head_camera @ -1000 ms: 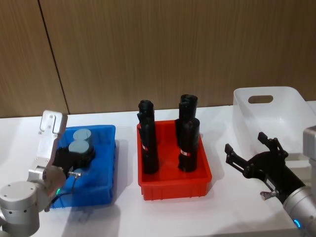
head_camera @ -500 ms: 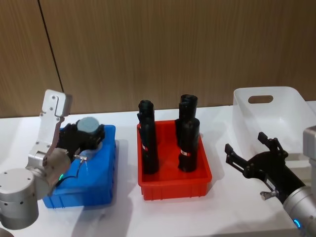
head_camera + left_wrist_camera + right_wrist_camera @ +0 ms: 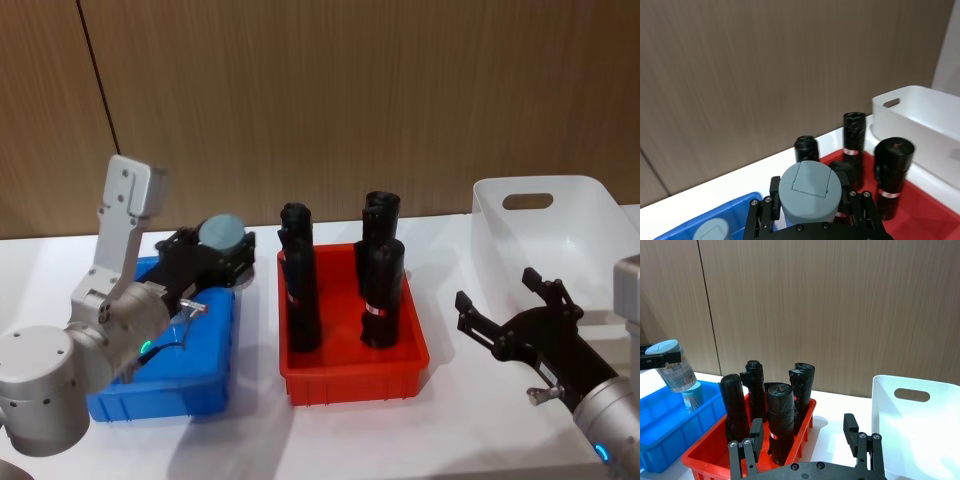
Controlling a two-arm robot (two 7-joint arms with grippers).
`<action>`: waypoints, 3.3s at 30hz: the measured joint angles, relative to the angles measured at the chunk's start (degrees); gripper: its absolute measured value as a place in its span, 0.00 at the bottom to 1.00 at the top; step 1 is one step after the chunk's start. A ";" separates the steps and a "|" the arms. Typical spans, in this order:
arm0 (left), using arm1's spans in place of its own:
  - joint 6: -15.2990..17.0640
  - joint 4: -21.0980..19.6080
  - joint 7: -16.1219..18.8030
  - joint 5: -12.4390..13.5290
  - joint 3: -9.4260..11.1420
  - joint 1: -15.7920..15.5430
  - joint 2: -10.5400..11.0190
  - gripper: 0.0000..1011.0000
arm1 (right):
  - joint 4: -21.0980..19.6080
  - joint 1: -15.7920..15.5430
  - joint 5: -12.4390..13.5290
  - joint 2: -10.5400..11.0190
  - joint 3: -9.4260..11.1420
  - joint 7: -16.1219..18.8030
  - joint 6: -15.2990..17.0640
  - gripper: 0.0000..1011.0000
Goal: Pick the cotton swabs from the blue box and place them into the white box.
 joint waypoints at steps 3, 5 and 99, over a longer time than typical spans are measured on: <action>0.46 -0.84 -0.86 -0.33 0.20 0.06 -0.14 0.66 | 0.00 0.00 0.00 0.00 0.00 0.00 0.00 0.99; 0.86 -1.60 -1.63 -0.58 0.42 0.06 -0.32 0.66 | 0.00 0.00 0.00 0.00 0.00 0.00 0.00 0.99; 3.94 2.79 -19.23 -0.25 5.81 -9.42 -8.36 0.66 | 4.43 6.21 -7.68 -1.23 -0.82 11.82 -2.46 0.99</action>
